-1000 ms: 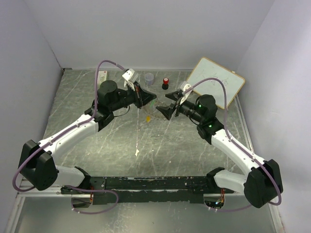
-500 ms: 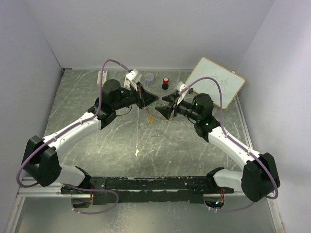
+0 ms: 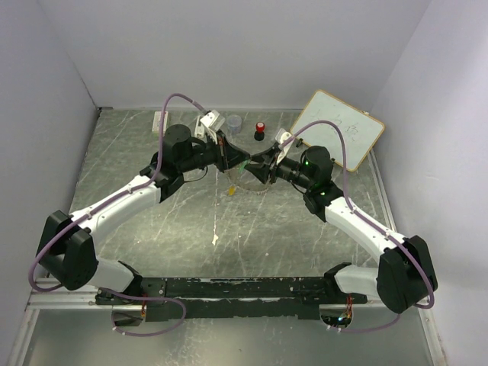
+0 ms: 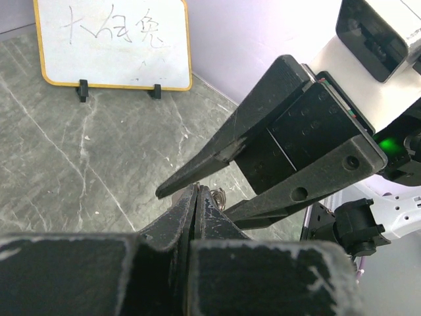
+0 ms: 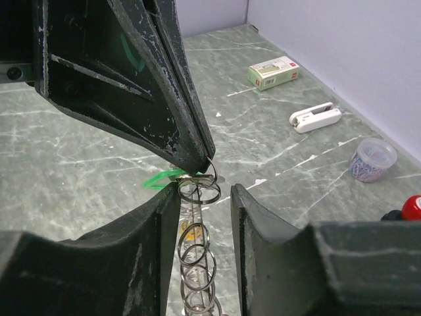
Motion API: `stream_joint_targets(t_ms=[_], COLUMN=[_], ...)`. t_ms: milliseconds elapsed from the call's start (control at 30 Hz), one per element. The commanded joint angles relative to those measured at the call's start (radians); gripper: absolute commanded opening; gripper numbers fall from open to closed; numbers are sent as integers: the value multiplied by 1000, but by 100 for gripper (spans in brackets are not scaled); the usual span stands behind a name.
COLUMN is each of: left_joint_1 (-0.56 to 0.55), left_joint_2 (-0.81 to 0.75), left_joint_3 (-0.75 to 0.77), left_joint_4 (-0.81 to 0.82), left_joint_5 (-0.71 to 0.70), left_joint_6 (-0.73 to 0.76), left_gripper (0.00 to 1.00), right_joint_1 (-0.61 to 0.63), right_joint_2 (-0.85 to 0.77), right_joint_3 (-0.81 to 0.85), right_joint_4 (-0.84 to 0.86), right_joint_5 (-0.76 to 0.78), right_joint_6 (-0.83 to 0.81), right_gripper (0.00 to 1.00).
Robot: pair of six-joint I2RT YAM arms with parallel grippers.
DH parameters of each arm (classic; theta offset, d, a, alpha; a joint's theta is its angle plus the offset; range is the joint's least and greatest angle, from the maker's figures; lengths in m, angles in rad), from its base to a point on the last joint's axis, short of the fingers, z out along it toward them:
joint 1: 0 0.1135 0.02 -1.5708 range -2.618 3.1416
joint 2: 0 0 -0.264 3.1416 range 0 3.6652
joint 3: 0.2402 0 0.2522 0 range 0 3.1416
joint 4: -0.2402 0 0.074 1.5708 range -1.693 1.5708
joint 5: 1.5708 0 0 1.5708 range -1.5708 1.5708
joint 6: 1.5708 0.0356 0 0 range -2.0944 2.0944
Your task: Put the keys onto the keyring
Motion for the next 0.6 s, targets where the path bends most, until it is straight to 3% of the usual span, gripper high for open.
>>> stream_joint_targets(t_ms=[0,567], left_joint_1=[0,0], left_joint_2=[4,21], left_joint_3=[59,82], left_joint_4=[39,12], left_joint_5=[32,34], left_joint_6=[-5,1], left_gripper=[7,7], right_joint_1=[-5,-6], right_joint_2=[11,8], right_joint_3=[27,22], right_joint_4=[35,29], right_joint_5=[-15,-17], right_joint_6=[-5,-32], right_gripper=[33,11])
